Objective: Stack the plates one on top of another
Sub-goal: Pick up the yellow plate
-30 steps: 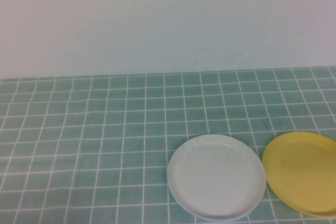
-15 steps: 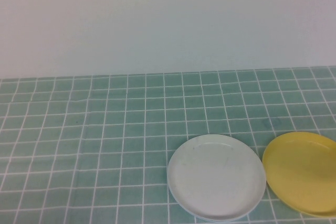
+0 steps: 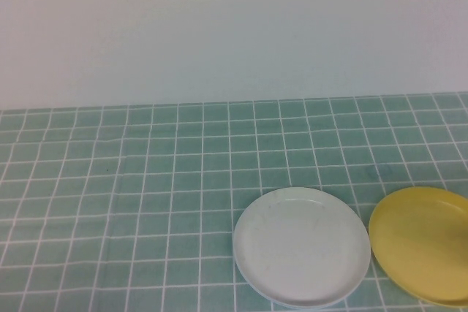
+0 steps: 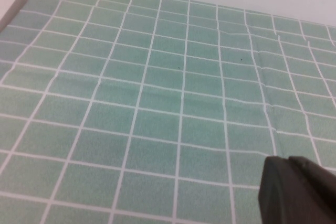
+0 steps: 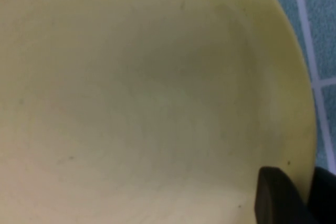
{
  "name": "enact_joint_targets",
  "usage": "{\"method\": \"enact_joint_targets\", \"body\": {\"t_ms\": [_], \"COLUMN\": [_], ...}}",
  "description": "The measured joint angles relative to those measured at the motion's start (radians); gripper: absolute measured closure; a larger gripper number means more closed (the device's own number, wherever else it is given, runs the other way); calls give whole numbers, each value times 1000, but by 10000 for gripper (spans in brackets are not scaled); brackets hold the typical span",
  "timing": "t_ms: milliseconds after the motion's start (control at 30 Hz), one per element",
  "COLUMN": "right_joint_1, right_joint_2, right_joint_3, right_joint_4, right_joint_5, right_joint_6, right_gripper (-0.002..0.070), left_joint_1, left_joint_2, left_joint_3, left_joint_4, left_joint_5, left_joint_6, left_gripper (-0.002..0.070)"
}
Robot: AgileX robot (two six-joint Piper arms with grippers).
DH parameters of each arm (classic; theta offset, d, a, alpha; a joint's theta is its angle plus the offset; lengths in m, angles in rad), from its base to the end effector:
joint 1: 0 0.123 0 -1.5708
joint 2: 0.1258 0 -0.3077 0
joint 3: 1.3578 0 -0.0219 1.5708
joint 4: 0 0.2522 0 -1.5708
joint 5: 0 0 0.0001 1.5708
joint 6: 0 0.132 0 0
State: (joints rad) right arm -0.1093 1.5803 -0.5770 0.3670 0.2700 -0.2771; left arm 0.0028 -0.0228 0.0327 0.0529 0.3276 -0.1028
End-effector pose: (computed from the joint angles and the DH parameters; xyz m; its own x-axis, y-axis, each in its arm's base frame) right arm 0.2636 -0.0162 0.1202 -0.9065 0.1772 -0.3831 0.1422 0.9828 0.1182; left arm 0.0715 0.0024 0.1632 -0.2459 -0.0534 -0.9678 -0.0323 0.9984 -0.0469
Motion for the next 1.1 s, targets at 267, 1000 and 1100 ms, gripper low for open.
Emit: {"method": "enact_joint_targets", "body": {"t_ms": [267,1000,1100], "right_joint_1": [0,0,0], "right_joint_2": [45,-32,-76], "right_joint_3": [-4,-189,-236], "right_joint_4": [28,36,38], "right_joint_5": [-37,118,152], "right_joint_6": [2,-17,-19], "right_gripper": [570,662,663], "left_joint_1": [0,0,0], "left_joint_2": [0,0,0], "left_joint_3": [0,0,0], "left_joint_4": [0,0,0], "left_joint_5": [0,0,0], "left_joint_6": [0,0,0], "left_gripper": [675,675,675]}}
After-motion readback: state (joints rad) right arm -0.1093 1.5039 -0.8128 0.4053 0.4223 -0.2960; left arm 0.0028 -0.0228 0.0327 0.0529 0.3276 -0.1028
